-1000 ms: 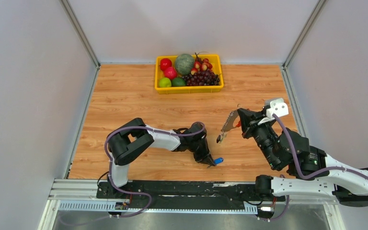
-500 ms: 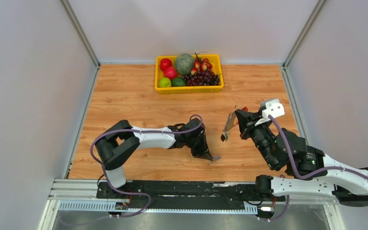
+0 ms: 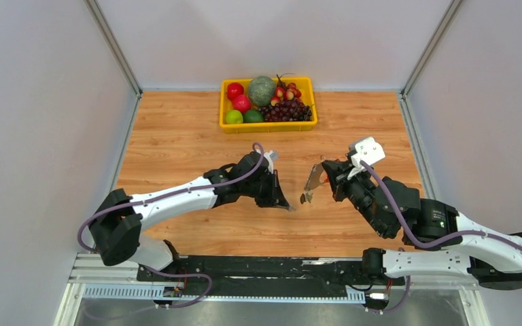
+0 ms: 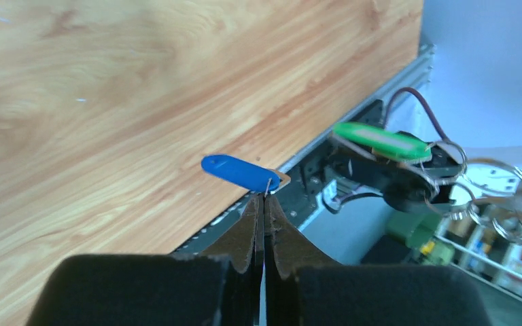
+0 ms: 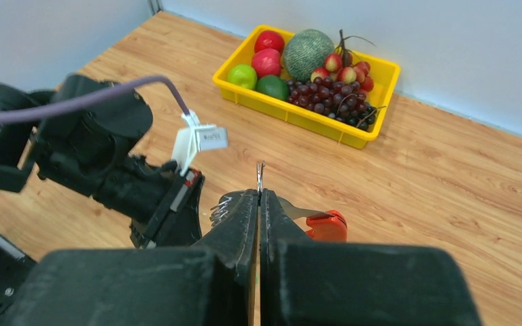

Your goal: Put the keys on the keyring

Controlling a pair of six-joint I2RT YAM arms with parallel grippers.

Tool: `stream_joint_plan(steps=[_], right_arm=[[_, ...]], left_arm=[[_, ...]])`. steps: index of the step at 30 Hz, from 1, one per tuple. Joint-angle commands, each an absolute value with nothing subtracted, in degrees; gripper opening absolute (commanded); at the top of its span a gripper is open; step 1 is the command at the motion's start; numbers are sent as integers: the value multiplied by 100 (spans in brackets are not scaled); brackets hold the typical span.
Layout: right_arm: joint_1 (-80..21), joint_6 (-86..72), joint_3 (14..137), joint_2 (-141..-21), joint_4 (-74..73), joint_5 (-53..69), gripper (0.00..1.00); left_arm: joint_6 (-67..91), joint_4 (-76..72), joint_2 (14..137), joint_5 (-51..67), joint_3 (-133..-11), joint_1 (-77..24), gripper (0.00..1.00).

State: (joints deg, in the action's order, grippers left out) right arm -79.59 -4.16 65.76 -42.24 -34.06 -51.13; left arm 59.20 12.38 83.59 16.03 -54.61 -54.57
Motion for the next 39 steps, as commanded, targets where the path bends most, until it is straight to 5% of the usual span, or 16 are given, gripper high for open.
stream_joint_plan(steps=[1,17,39], right_arm=[[-7972,-683,7038,-4421,-3873,-4585,0],[-7977,-669,7486,-4758,-4663,-2586,0],[-7964,474,8010,-5571,-4932,-102,0]], left_arm=[[4924,2167,7692,908,-5778,-5387,0],[3230,2772,6169,-193,-6145,-5289,0],[1526,1664,4459,1869,-5821,-5291,0]])
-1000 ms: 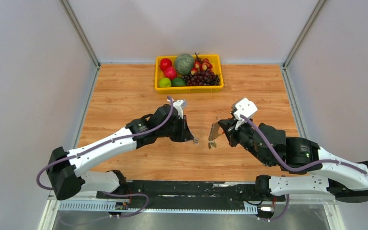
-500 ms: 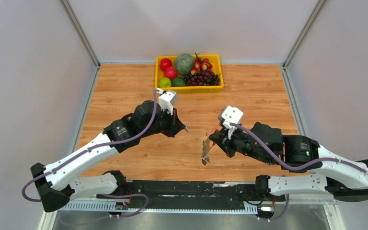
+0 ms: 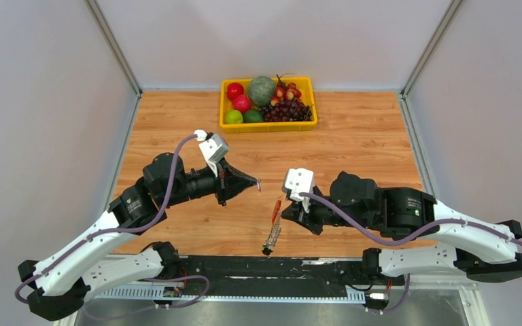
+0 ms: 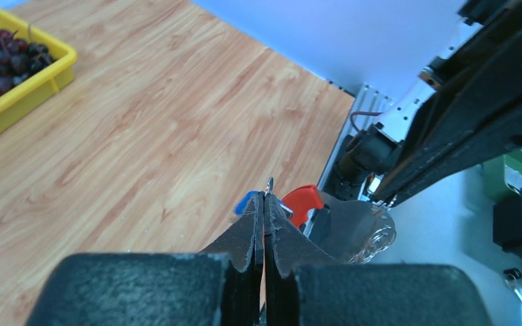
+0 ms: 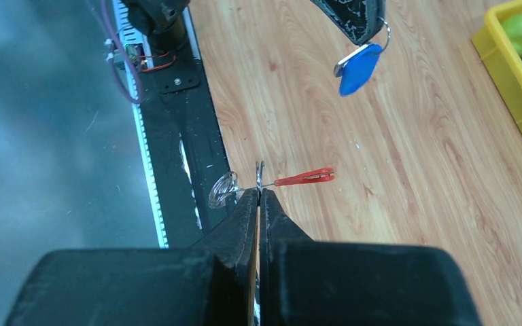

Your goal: Put the keys on the keyring

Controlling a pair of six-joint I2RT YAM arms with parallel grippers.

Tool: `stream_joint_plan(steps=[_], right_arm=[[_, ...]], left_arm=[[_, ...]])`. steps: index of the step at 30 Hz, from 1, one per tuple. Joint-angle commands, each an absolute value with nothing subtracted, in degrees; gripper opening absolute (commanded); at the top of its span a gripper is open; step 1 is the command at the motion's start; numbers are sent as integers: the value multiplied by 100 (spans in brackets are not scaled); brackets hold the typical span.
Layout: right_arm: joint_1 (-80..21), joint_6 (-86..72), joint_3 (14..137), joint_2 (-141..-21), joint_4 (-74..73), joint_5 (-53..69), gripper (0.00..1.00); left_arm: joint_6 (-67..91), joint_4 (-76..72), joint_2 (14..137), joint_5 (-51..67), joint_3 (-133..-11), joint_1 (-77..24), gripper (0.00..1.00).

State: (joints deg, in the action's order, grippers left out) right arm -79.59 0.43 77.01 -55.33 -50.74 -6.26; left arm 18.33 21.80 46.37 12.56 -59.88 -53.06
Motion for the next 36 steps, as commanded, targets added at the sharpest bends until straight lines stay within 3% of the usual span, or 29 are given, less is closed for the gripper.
stream_joint_plan(steps=[1,19,28,36], right_arm=[[-7963,569,8013,-5618,-4939,127,0],[-7873,2062,8507,-6346,-4640,2466,0],[-7275,2238,8949,-6753,-4580,4202,0],[-7174,2232,9276,-7223,-4596,5053,0]], left_arm=[[1493,1585,4427,1936,-5762,-5287,0],[920,-138,2954,3883,-4475,-5289,0],[652,-322,2575,4615,-4267,-5289,0],[457,-126,2405,4753,-4244,-5291,0]])
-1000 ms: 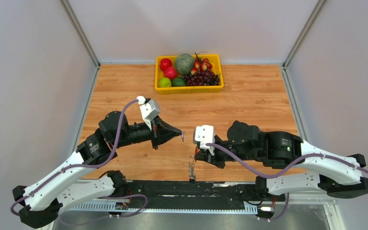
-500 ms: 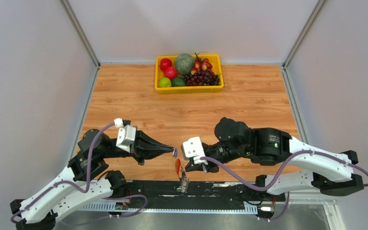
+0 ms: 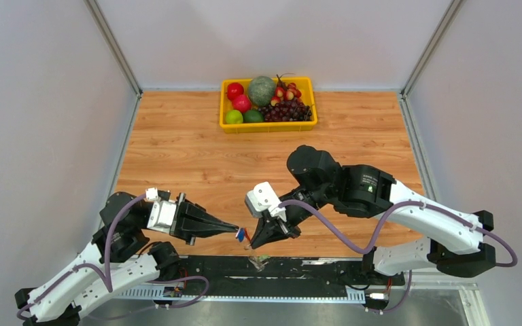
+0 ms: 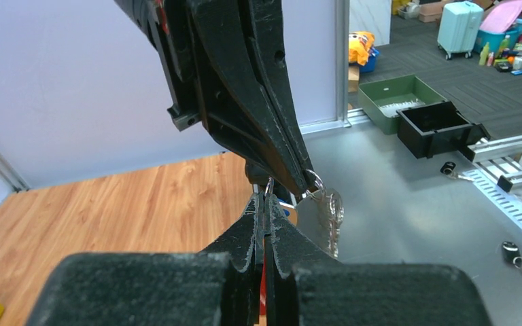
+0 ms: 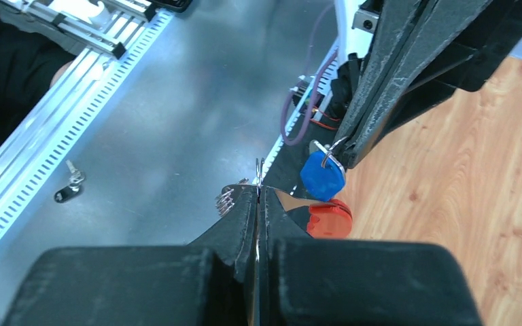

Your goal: Put the keys on the keyring

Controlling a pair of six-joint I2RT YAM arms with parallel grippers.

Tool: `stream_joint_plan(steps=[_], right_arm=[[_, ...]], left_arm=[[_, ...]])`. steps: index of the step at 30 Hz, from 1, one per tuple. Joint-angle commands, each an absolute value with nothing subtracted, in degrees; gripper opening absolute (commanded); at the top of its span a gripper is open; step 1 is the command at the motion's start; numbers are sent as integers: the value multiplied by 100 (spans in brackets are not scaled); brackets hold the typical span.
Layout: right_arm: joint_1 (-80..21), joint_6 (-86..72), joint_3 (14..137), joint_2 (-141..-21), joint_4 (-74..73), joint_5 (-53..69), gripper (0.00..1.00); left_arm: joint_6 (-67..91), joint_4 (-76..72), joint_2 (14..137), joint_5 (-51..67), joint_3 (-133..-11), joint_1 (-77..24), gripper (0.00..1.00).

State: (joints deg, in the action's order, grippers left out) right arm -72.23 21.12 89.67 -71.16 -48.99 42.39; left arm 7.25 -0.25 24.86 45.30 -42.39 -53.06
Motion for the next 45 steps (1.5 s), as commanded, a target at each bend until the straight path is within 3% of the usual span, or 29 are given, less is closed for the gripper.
stream_joint_plan(steps=[1,17,45], right_arm=[[-7172,2214,9298,-7249,-4588,5077,0],[-7136,1966,9784,-7698,-4425,5177,0],[-6916,1789,9612,-7857,-4193,5297,0]], left_arm=[[448,-125,2393,4761,-4236,-5289,0],[231,-154,2113,4859,-4015,-5287,0],[255,-453,1727,4746,-3779,-5290,0]])
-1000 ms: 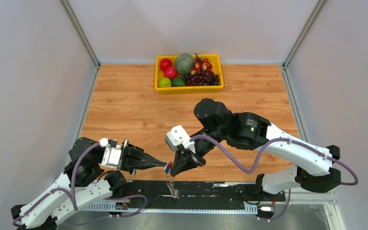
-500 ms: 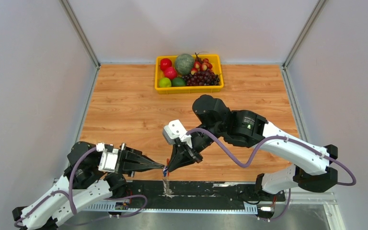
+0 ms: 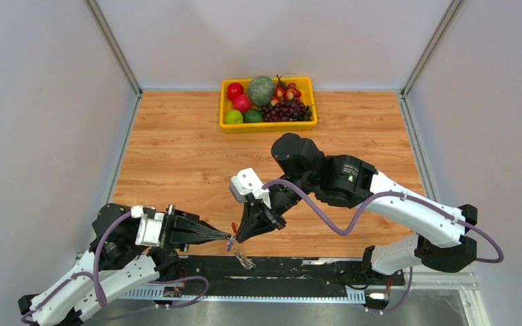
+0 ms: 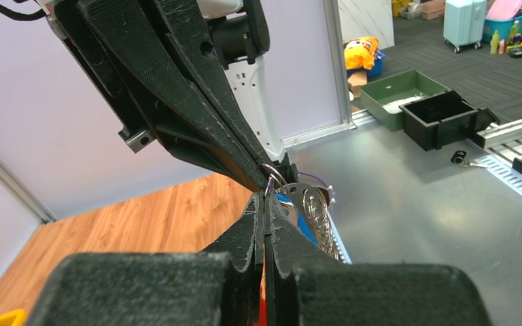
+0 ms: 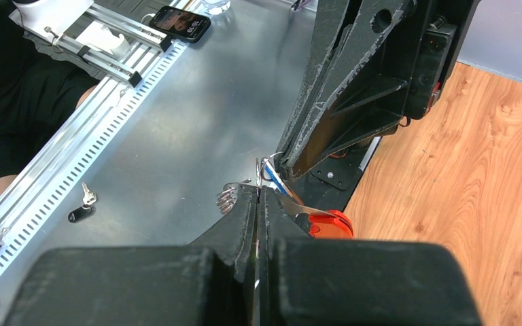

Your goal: Put the keys on the keyring

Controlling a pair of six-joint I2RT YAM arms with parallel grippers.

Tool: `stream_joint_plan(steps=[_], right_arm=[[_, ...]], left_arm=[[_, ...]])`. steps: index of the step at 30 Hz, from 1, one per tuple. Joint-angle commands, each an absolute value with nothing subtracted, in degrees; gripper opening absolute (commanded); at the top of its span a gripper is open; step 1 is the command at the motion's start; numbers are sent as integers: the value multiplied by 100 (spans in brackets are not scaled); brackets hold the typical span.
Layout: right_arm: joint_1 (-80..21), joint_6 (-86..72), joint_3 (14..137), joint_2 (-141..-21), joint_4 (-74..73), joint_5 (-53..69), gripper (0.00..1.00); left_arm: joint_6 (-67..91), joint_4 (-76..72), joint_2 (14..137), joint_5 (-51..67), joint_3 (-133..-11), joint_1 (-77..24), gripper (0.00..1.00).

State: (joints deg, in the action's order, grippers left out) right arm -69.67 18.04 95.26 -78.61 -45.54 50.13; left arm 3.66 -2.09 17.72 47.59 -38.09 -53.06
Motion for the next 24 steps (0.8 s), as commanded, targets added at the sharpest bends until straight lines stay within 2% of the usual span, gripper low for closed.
stream_joint_plan(steps=[1,24], right_arm=[[-6910,1792,9596,-7865,-4194,5299,0],[-6708,1726,9432,-7848,-4121,5351,0]], left_arm=[[255,-464,1706,4706,-3770,-5291,0],[264,-530,1659,4673,-3718,-5290,0]])
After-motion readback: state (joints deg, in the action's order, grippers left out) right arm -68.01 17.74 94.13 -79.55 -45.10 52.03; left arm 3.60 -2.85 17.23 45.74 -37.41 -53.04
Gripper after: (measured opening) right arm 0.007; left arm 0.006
